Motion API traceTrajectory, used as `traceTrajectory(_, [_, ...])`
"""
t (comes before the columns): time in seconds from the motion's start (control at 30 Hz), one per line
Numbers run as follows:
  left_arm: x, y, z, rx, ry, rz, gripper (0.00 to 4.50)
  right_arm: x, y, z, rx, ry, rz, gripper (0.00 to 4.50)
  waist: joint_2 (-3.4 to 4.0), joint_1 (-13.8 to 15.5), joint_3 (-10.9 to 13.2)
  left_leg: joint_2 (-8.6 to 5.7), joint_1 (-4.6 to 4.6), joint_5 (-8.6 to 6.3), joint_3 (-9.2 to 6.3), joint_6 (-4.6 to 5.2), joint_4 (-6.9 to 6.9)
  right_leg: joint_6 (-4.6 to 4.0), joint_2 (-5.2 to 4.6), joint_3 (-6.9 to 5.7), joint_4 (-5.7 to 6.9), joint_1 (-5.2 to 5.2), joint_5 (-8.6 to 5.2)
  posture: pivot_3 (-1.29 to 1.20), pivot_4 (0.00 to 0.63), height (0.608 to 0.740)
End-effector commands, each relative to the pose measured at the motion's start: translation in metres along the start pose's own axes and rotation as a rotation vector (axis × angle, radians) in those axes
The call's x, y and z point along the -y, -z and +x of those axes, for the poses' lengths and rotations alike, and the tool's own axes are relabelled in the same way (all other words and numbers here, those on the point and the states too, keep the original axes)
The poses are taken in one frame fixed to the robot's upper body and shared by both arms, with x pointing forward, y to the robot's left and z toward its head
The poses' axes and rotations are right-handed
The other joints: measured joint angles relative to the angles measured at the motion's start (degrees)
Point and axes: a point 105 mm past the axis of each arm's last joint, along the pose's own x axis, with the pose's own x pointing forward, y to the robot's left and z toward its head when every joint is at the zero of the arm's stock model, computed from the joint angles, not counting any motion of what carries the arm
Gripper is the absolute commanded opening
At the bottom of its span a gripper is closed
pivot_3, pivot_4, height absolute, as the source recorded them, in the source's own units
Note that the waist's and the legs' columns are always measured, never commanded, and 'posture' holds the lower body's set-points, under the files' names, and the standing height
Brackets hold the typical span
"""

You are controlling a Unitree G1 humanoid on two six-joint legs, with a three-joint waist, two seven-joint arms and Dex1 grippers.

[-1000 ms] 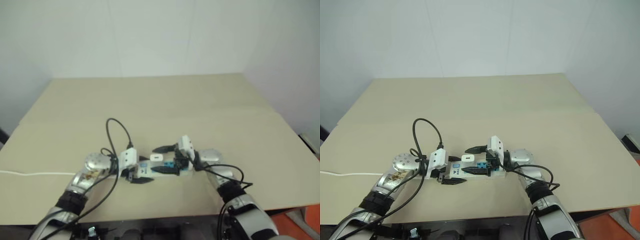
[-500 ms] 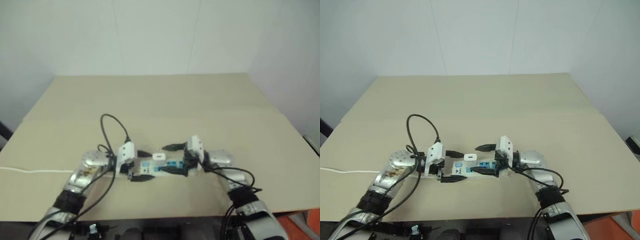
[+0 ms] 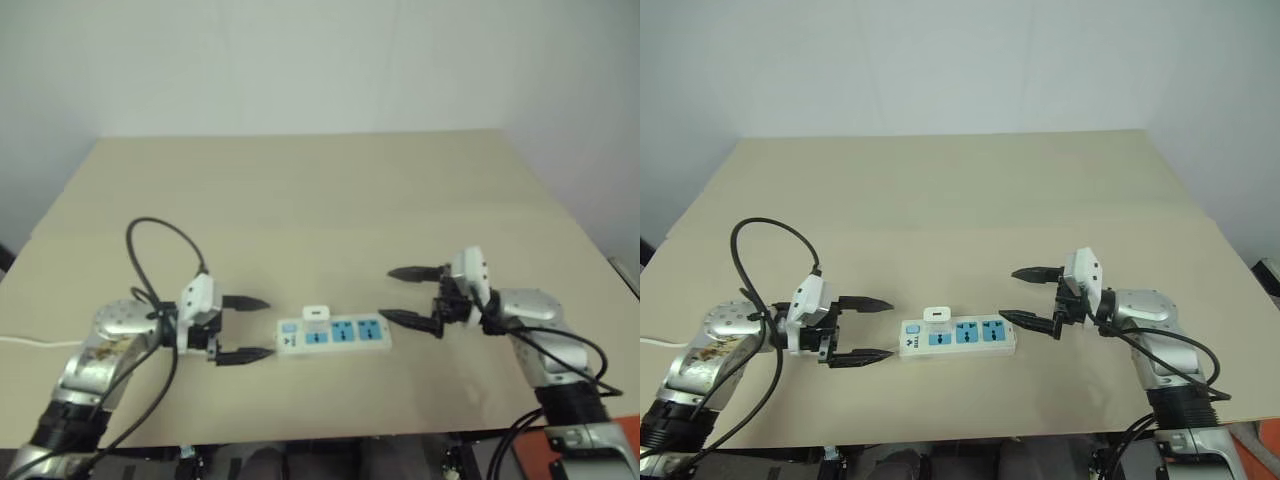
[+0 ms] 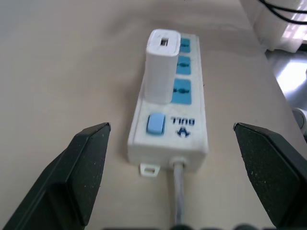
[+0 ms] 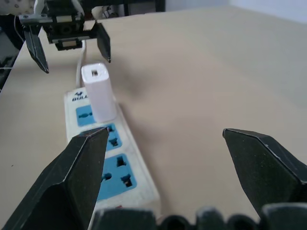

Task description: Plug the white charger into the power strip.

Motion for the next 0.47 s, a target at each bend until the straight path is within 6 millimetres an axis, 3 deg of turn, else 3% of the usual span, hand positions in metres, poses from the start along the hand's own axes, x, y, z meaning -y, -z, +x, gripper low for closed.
traceTrajectory(0.03, [0.001, -0.011, -0.005, 0.021, -0.011, 0.033, 4.48, 0.002, -0.011, -0.008, 0.03, 0.018, -0.018, 4.5, -0.01, 0.1, 0.0, 0.0, 0.0, 0.0, 0.06, 0.0, 0.0, 0.0, 0.0, 0.0, 0.0, 0.01, 0.0, 0.0, 0.15, 0.74])
traceTrajectory(0.47, [0.002, -0.011, -0.001, 0.016, -0.015, 0.035, 4.48, -0.002, -0.012, 0.004, 0.057, 0.001, -0.021, 4.5, -0.01, 0.1, 0.2, 0.02, 0.01, 0.01, 0.41, -0.02, 0.03, -0.01, 0.01, -0.04, 0.07, 0.01, 0.01, 0.0, 0.15, 0.74])
